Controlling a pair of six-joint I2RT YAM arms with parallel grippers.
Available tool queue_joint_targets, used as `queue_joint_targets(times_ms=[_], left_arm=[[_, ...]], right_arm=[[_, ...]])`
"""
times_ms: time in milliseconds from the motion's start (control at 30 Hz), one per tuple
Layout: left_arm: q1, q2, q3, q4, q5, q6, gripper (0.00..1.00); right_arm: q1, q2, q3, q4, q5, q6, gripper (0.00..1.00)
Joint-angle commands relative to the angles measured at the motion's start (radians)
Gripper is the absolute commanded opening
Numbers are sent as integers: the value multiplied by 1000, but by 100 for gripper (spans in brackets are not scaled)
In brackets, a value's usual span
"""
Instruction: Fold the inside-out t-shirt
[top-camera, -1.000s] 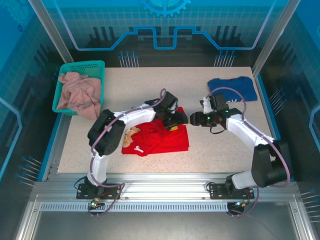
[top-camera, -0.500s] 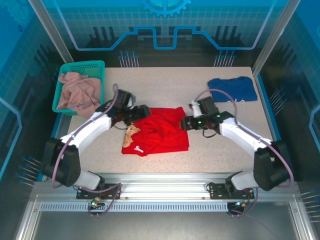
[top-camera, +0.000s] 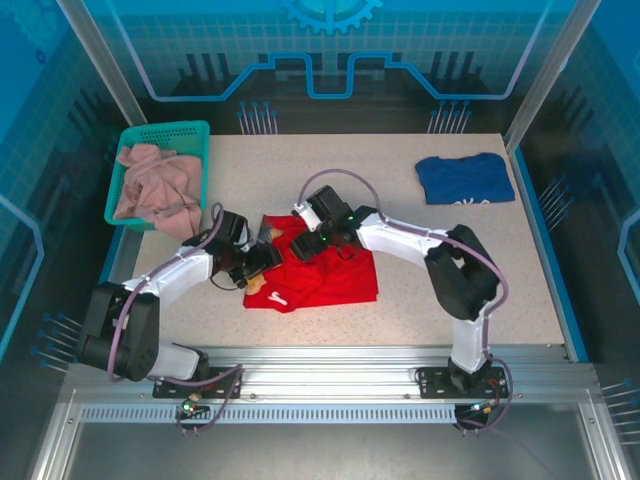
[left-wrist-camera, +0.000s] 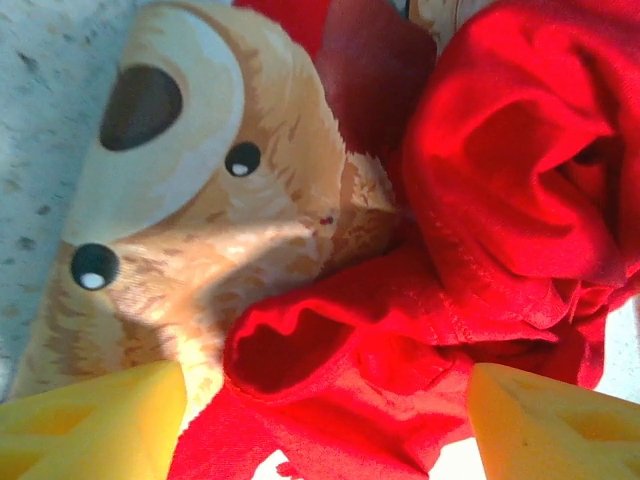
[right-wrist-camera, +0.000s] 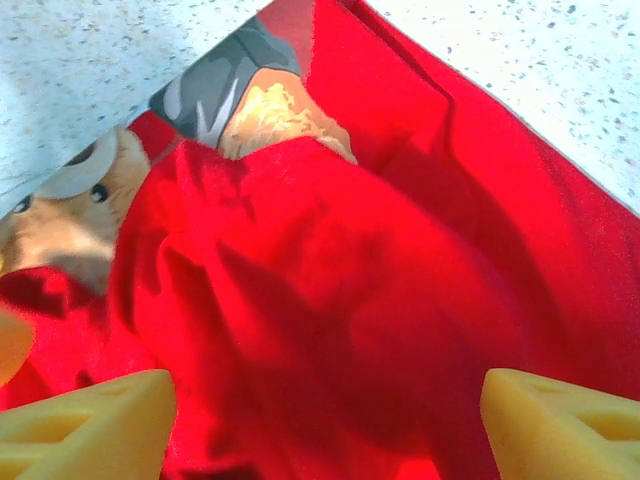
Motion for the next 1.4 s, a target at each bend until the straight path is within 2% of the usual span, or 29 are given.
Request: queue_joint_targets(times_ms=[0,200,433,567,700,900,1067,1133,1200,1267,1333,1367], left_arm=[[7,15,-28,71,87,-30,71],[-15,49,-30,128,117,-40,67],[-92,54,-10,192,133,-25,55],[-172,77,13,249,140,-14,48],[-280,103,48,306,127,6,46],[-434,183,120,390,118,57,46],[-545,210,209,328,112,149,48],[-554,157,206,279,85,193,50],[-537,66,180,213,-5,221,51],[-485,-22,153,112,-108,211,51],[-392,-99,116,-37,-257,128,56],[-343,-125,92,-90,-281,91,56]], right_arm=[[3,74,80,-17,20,-8,74],[-21,103,123,-50,72,48,53],[-98,67,78,-69,24,131,36],[-156,44,46,-61,-56,182,35],[-221,29,21,-58,-137,214,36],[-329,36,4,-78,-258,233,39],[-392,-52,-64,-91,-291,212,41],[-404,-119,-124,-89,-292,203,42],[-397,-197,-203,-71,-296,197,43],[-378,-273,-271,-55,-292,200,45],[-352,-328,-325,-50,-269,203,47],[-346,-345,-341,-48,-260,205,47]])
